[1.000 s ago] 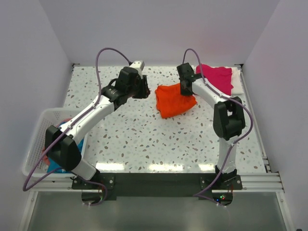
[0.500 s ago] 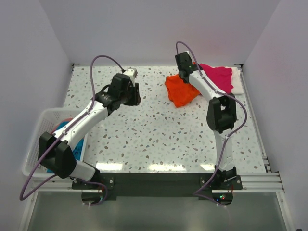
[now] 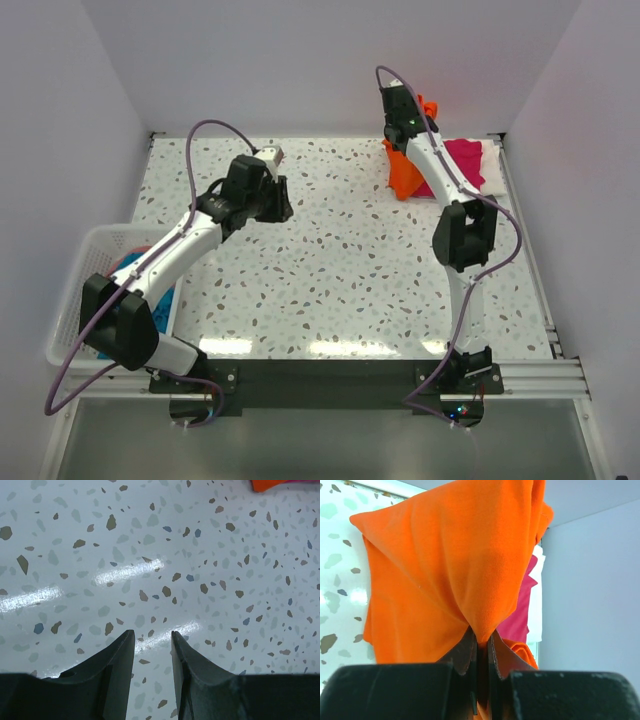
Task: Fold and stack the t-shirts
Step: Neatly place the folded tshirt to the corner
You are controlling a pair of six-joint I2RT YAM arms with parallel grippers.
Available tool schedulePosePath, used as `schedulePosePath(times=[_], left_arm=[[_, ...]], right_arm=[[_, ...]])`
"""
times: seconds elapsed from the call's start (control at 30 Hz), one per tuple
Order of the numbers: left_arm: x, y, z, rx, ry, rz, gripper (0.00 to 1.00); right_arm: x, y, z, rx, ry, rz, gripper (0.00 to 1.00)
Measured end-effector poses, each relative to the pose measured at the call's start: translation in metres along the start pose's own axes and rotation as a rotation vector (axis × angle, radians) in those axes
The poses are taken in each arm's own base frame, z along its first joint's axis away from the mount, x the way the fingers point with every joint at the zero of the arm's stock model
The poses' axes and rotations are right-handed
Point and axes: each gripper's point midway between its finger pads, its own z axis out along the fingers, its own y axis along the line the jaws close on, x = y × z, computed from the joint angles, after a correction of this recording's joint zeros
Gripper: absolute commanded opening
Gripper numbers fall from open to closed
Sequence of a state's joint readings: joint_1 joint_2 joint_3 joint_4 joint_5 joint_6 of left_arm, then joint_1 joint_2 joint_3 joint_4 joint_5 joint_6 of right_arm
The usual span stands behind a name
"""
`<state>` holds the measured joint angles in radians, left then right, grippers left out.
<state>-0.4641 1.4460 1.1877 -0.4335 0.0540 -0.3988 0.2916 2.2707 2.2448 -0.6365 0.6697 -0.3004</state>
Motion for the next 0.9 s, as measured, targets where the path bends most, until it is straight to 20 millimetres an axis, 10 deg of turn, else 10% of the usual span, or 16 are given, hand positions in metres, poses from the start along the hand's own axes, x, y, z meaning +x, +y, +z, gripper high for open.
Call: schedulePosePath(times=[0.7, 0.77, 0.9], left_arm=[[0.018, -0.002, 0.016, 0.045, 0.064, -0.008, 0.40], [0.021, -0.002, 0.018, 0.046, 0.073, -0.009, 0.40], [0.025, -0.002, 0.022, 0.047, 0.088, -0.010, 0.41]], right_arm=[[0.048, -0.055, 0.047, 0.034, 0.099, 0.069, 0.00], [0.061, -0.060, 0.055, 0.031, 0.124, 0.091, 0.07], [0.084, -0.075, 0.070, 0.049, 0.169, 0.166, 0.70]])
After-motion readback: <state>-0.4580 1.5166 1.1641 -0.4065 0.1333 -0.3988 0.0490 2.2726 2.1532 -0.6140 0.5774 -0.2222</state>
